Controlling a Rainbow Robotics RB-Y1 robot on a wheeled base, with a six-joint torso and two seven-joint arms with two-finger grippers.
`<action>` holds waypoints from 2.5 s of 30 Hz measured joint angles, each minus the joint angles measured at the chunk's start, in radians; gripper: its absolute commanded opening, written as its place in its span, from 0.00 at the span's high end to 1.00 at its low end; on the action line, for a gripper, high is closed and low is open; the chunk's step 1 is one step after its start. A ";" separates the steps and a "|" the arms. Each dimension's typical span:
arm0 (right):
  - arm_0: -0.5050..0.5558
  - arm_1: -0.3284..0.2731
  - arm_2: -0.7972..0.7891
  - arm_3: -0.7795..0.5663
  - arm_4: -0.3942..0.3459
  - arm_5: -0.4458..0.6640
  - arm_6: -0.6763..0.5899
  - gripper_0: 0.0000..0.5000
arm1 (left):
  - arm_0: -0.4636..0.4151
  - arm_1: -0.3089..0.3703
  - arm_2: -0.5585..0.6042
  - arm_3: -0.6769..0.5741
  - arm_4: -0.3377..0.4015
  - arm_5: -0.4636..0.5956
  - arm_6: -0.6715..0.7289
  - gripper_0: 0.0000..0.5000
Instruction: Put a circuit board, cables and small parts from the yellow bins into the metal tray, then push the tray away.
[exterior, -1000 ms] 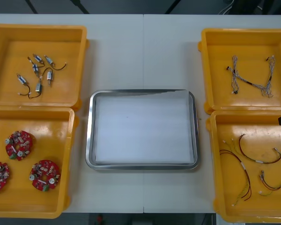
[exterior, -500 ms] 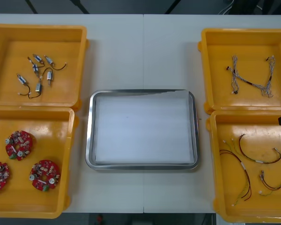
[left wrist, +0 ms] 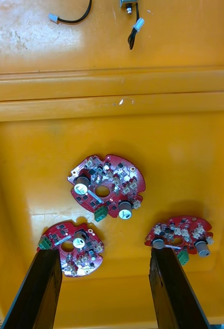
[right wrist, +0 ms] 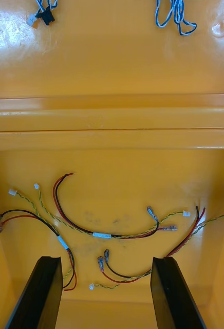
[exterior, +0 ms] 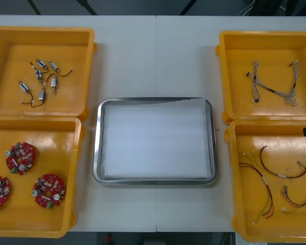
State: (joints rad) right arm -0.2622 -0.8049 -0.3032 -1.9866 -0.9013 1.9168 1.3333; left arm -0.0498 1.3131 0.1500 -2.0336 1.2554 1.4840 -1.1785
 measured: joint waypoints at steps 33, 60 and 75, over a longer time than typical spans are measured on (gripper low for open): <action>0.006 -0.001 0.000 0.021 0.000 0.000 -0.001 0.00 | 0.001 -0.001 -0.013 0.000 -0.001 0.000 0.000 0.00; 0.310 -0.069 -0.096 0.028 -0.142 -0.092 -0.475 0.00 | 0.001 -0.001 -0.015 0.148 -0.020 -0.013 -0.365 0.00; 0.463 -0.071 -0.038 0.027 -0.066 -0.350 -0.475 0.00 | 0.003 -0.001 -0.015 0.201 -0.015 -0.013 -0.364 0.00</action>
State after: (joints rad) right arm 0.2003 -0.8756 -0.3408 -1.9591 -0.9671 1.5669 0.8587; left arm -0.0465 1.3124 0.1347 -1.8324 1.2406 1.4707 -1.5425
